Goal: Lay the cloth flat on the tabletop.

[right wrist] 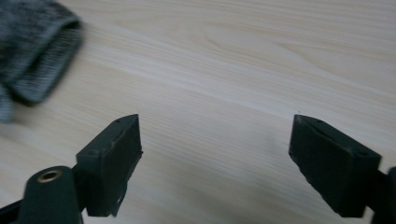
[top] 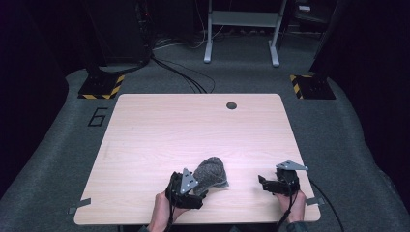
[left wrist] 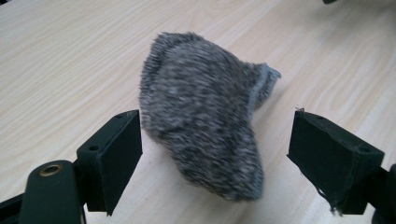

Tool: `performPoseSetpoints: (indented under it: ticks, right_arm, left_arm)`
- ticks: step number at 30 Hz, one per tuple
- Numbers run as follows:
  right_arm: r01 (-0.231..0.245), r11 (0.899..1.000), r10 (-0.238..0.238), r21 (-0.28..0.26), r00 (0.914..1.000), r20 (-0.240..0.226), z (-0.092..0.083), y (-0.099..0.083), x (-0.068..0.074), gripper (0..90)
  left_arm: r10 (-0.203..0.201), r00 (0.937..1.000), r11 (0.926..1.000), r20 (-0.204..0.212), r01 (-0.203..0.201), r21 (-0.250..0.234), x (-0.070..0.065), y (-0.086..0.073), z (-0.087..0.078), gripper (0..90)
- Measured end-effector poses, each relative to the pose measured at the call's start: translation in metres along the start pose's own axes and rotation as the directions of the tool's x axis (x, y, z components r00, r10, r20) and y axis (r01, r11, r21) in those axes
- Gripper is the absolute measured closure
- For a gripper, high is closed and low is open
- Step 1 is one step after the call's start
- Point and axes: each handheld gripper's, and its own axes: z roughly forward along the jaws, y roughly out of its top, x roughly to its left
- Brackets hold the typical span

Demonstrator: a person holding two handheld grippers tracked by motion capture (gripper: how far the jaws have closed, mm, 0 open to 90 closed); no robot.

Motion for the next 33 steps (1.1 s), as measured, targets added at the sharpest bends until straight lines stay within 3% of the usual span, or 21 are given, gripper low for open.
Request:
performPoseSetpoints:
  ticks: [3,4,5,8,12,15,18,19,20,23,24,28,30,32,33]
  right_arm:
    - [0.062,0.998,-0.062,-0.001,0.9959,-0.067,0.000,0.008,0.025,22.8]
    - [0.062,0.998,-0.062,-0.001,0.9959,-0.067,0.000,0.008,0.025,22.8]
    - [0.106,0.994,-0.106,-0.009,0.9881,-0.111,0.000,0.012,0.045,27.4]
    - [0.156,0.987,-0.158,-0.021,0.9747,-0.159,0.001,0.015,0.068,34.5]
    - [0.221,0.975,-0.214,0.006,0.9521,-0.218,0.013,0.020,0.090,40.2]
    - [0.243,0.969,-0.228,0.034,0.9431,-0.242,0.025,0.022,0.100,42.4]
    - [0.256,0.964,-0.231,0.071,0.9405,-0.249,0.036,0.021,0.108,54.1]
    - [0.269,0.960,-0.245,0.075,0.9400,-0.238,0.040,0.020,0.109,64.1]
    - [0.256,0.963,-0.232,0.081,0.9452,-0.230,0.042,0.020,0.111,69.1]
    - [0.266,0.962,-0.248,0.067,0.9471,-0.204,0.041,0.021,0.113,86.0]
    - [0.277,0.960,-0.261,0.052,0.9442,-0.200,0.039,0.021,0.113,89.9]
    - [0.260,0.965,-0.251,0.023,0.9500,-0.186,0.029,0.027,0.110,90.0]
    - [0.234,0.972,-0.227,0.009,0.9497,-0.216,0.023,0.031,0.106,87.8]
    - [0.214,0.977,-0.212,-0.017,0.9459,-0.246,0.017,0.033,0.106,76.0]
    - [0.213,0.977,-0.212,-0.025,0.9415,-0.262,0.015,0.033,0.107,60.4]
  left_arm:
    - [0.017,0.9997,0.9998,-0.017,-0.017,0.013,-0.008,-0.003,0.003,19.3]
    - [0.017,0.9997,0.9998,-0.017,-0.017,0.013,-0.008,-0.003,0.003,20.0]
    - [0.014,0.9997,0.9997,-0.018,-0.014,0.021,-0.009,-0.006,0.005,20.3]
    - [-0.005,0.9997,0.9995,-0.024,0.005,0.030,-0.008,-0.009,0.008,23.1]
    - [-0.028,0.9993,0.9989,-0.024,0.029,0.037,-0.004,-0.013,0.009,26.9]
    - [-0.056,0.9981,0.9977,-0.026,0.057,0.036,-0.001,-0.017,0.011,30.3]
    - [-0.072,0.9973,0.9961,-0.018,0.072,0.051,0.004,-0.021,0.014,39.0]
    - [-0.069,0.9975,0.9960,-0.018,0.070,0.055,0.005,-0.021,0.015,46.3]
    - [-0.076,0.9970,0.9958,-0.014,0.077,0.050,0.006,-0.022,0.016,50.7]
    - [-0.082,0.9964,0.9961,-0.020,0.083,0.029,0.009,-0.021,0.015,68.9]
    - [-0.083,0.9965,0.9962,-0.015,0.083,0.027,0.010,-0.020,0.014,73.6]
    - [-0.089,0.9954,0.9960,-0.034,0.089,-0.001,0.020,-0.015,0.007,77.5]
    - [-0.096,0.9949,0.9953,-0.032,0.096,-0.012,0.025,-0.010,0.002,78.0]
    - [-0.108,0.9937,0.9940,-0.030,0.108,-0.021,0.029,-0.006,-0.002,78.1]
    - [-0.118,0.9927,0.9927,-0.028,0.117,-0.032,0.031,-0.003,-0.002,78.2]
